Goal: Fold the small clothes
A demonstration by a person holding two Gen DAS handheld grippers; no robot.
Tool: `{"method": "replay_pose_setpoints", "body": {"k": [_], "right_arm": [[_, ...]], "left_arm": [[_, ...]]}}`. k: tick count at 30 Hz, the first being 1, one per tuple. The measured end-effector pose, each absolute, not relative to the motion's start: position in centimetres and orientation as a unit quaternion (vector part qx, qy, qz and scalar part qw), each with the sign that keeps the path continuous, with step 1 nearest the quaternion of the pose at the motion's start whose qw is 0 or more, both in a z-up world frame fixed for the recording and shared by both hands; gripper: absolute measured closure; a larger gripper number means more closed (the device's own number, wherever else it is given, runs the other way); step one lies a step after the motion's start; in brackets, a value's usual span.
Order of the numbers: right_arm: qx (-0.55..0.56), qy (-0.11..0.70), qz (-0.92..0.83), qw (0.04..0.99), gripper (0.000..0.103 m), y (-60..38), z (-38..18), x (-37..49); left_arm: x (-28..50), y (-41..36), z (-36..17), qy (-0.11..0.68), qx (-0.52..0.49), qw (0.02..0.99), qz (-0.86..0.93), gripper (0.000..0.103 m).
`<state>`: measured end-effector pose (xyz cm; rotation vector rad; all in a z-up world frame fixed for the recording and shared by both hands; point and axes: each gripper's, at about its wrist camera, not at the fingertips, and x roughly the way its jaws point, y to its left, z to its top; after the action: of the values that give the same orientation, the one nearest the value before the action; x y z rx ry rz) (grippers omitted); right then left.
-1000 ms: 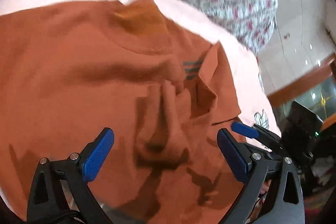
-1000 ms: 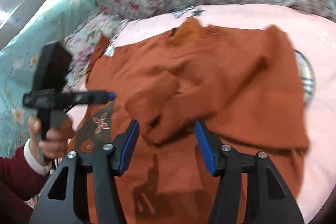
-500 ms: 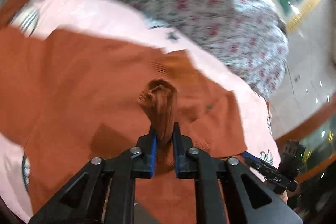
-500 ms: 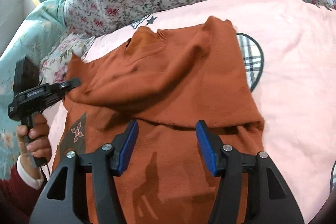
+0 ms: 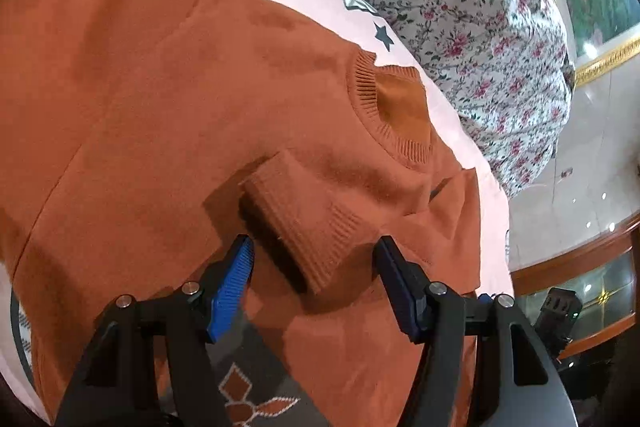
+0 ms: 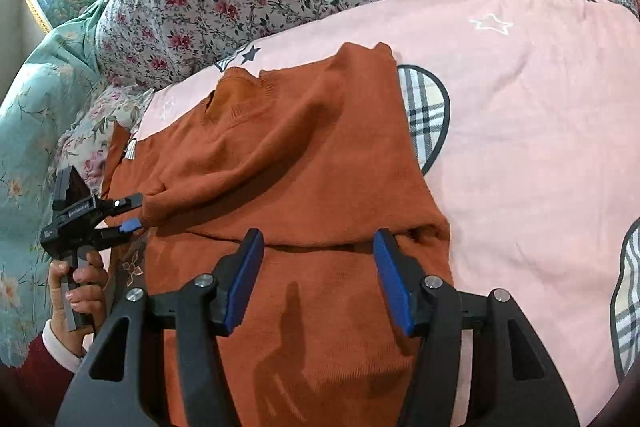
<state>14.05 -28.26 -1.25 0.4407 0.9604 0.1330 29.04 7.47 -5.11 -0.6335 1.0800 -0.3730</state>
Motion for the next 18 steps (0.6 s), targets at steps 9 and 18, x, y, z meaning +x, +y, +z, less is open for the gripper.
{"method": "replay_pose_setpoints", "body": {"k": [9, 18], "right_arm": [[0.277, 0.506, 0.081, 0.813, 0.045, -25.1, -5.2, 17.0], [0.342, 0.444, 0.056, 0.826, 0.098, -27.3, -3.3, 17.5]], "left_arm": [[26.8, 7.5, -4.8, 0.507, -0.296, 0.789, -0.183, 0.038], [27.7, 7.2, -5.1, 0.517, -0.304, 0.780, -0.177, 0.038]]}}
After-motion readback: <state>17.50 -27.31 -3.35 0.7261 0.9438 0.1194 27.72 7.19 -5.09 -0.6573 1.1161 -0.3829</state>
